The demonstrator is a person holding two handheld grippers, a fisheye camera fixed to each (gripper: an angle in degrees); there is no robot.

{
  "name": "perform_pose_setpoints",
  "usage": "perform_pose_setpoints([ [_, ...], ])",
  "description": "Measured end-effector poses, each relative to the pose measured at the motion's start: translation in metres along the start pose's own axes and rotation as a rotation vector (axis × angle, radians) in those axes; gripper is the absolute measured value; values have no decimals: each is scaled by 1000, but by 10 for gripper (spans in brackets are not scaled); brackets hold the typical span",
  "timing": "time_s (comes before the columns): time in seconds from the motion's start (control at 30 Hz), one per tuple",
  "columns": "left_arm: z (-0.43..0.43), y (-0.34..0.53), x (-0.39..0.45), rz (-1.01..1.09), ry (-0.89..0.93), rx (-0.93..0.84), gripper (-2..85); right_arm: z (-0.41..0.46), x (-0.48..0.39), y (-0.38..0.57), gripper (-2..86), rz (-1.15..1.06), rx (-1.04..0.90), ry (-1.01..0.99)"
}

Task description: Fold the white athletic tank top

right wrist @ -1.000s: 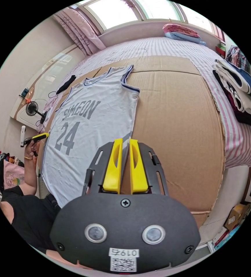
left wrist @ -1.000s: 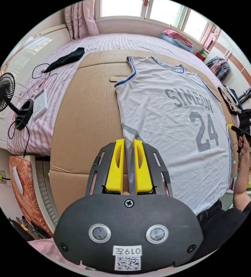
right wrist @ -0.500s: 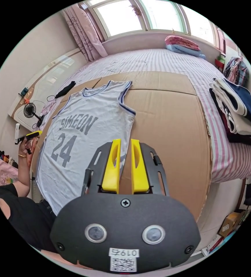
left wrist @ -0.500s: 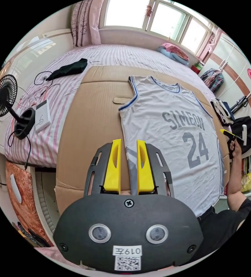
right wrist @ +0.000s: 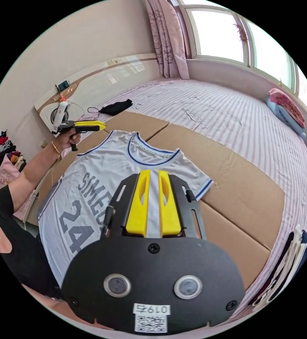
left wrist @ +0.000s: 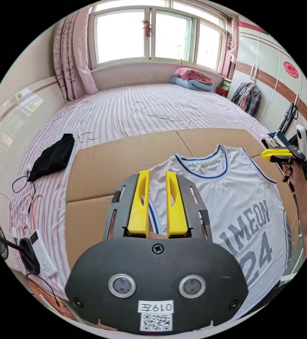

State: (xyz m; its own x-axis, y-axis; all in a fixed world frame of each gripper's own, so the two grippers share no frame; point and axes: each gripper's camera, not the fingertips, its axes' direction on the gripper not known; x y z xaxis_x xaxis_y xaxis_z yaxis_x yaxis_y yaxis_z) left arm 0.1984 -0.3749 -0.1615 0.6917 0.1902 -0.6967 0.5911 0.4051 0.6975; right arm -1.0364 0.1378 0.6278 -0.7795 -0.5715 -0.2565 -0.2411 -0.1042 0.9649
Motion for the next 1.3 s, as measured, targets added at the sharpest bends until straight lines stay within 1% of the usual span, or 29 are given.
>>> perform_pose_setpoints([
  [0.03, 11, -18, 4, 33, -17, 8, 62, 16, 4, -22, 49, -17, -9, -2],
  [0.1, 29, -42, 13, 106, 10, -12, 66, 44, 8, -53, 50, -41, -45, -20],
  [0.2, 64, -75, 28, 173, -17, -96, 70, 94, 2, -100, 51, -80, -87, -23],
  [0.27, 89, -93, 34, 207, -106, -161, 72, 131, -10, -132, 59, -123, -113, -47],
  [0.3, 94, -96, 33, 210, -123, -175, 73, 139, -14, -140, 60, -131, -115, -54],
  [0.37, 103, -104, 14, 164, -182, -193, 73, 165, -27, -167, 59, -174, -108, -80],
  [0.4, 103, -104, 6, 145, -167, -191, 73, 171, -30, -173, 58, -180, -107, -80],
  [0.47, 100, -100, -35, 13, -76, -173, 78, 197, -34, -199, 61, -173, -125, -115],
  [0.5, 99, -98, -45, -15, -41, -171, 80, 205, -32, -205, 63, -154, -138, -128],
  [0.57, 101, -88, -81, -135, 68, -189, 91, 234, -20, -228, 68, -60, -180, -191],
  [0.6, 103, -85, -89, -160, 89, -201, 95, 240, -16, -233, 70, -32, -189, -203],
  [0.67, 110, -77, -113, -234, 188, -240, 109, 264, 4, -245, 76, 86, -202, -266],
  [0.73, 113, -73, -125, -265, 247, -228, 118, 279, 17, -250, 77, 152, -219, -290],
  [0.83, 119, -74, -136, -259, 265, -222, 123, 296, 28, -255, 76, 190, -232, -276],
  [0.93, 129, -78, -138, -221, 294, -211, 115, 308, 37, -259, 69, 219, -222, -310],
  [1.0, 134, -80, -136, -191, 294, -202, 97, 316, 41, -260, 62, 227, -232, -309],
  [1.13, 145, -86, -135, -144, 323, -209, 46, 326, 53, -259, 2, 245, -185, -352],
  [1.3, 148, -90, -137, -130, 301, -191, 20, 327, 67, -254, -9, 244, -112, -375],
])
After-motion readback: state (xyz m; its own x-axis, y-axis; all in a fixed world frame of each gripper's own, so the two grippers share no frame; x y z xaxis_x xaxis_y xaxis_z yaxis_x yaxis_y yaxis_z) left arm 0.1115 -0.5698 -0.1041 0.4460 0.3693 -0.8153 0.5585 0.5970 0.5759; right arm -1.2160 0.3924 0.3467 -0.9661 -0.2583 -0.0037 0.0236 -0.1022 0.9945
